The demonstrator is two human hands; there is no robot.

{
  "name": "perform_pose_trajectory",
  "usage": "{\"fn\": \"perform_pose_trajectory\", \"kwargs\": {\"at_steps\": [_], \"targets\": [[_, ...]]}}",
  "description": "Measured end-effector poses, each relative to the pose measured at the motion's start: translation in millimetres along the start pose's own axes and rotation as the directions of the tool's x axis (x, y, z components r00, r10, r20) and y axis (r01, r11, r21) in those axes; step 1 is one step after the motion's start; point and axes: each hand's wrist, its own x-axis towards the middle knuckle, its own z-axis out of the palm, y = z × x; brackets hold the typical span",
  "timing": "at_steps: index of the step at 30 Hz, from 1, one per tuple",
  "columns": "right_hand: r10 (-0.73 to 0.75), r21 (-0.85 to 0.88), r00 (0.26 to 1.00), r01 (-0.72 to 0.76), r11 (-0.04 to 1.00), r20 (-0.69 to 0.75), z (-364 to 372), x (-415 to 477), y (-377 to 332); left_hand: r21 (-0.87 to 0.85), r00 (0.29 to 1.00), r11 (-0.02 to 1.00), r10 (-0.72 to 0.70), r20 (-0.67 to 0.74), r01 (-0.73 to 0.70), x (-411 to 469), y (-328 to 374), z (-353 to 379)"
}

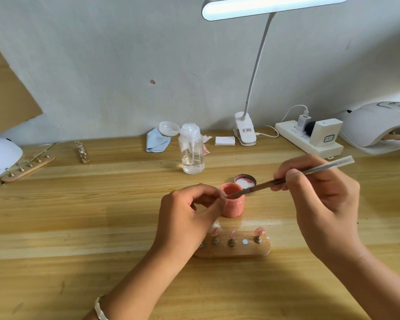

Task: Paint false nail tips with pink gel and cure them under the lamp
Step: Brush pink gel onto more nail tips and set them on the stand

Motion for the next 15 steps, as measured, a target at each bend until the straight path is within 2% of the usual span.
{"fn": "perform_pose_trajectory", "kwargs": {"at_steps": [5, 15], "targets": [[0.012, 0.015, 0.999, -0.011, 1.0, -0.041, -2.1, 2.6, 1.6, -0.012, 1.0, 1.0, -0.01, 0.002, 0.01, -0.5, -0.2, 0.1], [0.02, 0.028, 1.0, -0.02, 0.999, -0.015, -1.2, 2.5, 1.1, -0.03, 1.0, 0.999, -0.022, 0.002, 0.022, 0.0, 0.7, 0.4]]}}
